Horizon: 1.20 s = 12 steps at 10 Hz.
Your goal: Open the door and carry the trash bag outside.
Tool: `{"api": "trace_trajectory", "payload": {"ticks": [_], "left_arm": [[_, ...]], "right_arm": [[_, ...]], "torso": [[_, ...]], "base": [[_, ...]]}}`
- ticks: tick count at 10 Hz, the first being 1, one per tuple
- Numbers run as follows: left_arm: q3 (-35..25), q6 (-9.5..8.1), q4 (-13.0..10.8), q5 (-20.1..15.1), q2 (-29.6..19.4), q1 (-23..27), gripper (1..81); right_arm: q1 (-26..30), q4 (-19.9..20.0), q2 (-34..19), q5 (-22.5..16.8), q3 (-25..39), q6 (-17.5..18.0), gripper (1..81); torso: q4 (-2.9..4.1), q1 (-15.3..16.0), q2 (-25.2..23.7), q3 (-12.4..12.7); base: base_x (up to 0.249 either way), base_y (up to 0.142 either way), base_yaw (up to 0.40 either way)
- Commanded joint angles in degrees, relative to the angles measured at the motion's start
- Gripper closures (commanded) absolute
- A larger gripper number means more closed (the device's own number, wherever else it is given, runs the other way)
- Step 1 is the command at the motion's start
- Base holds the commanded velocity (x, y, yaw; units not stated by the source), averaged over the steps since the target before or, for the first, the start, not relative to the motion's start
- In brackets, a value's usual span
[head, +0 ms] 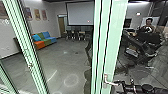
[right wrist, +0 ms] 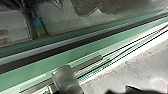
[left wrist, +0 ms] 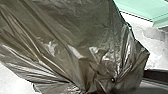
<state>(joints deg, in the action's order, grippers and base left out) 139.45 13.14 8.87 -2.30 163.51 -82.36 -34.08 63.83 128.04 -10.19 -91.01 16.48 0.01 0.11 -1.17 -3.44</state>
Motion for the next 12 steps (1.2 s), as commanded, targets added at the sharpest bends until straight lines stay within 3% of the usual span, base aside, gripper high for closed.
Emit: {"api": "trace_trajectory", "payload": {"ticks": [1, 3, 6, 9, 12], "left_arm": [[-0.4, -0.13, 0.4, -3.4, -0.4, 3.1, 81.1], [-0.4, -0.13, 0.4, -3.4, -0.4, 3.0, 81.1], [-0.4, -0.13, 0.5, -3.4, -0.4, 2.7, 81.1], [-0.4, -0.05, 0.4, -3.4, 0.0, 2.8, 81.1], [-0.4, -0.05, 0.4, -3.4, 0.1, 2.7, 81.1]], "right_arm": [[7.1, 1.0, -0.8, -3.6, 0.1, 1.0, 1.0], [7.1, 1.0, 1.3, -4.8, -2.0, 1.8, 1.0], [6.5, 0.2, 4.0, -7.9, -7.3, 6.1, 1.0], [2.6, 0.2, 4.5, -8.0, -10.5, 6.5, 1.0], [0.3, 0.1, 4.7, -8.0, -11.1, 9.7, 1.0]], "torso": [[0.00, 0.0, 0.0, 0.0], [0.00, 0.0, 0.0, 0.0], [0.00, 0.0, 0.0, 0.0], [0.00, 0.0, 0.0, 0.0], [0.00, 0.0, 0.0, 0.0]], "base": [[0.000, 0.000, 0.000], [0.000, 0.000, 0.000], [0.000, 0.000, 0.000], [0.000, 0.000, 0.000], [0.000, 0.000, 0.000]]}}
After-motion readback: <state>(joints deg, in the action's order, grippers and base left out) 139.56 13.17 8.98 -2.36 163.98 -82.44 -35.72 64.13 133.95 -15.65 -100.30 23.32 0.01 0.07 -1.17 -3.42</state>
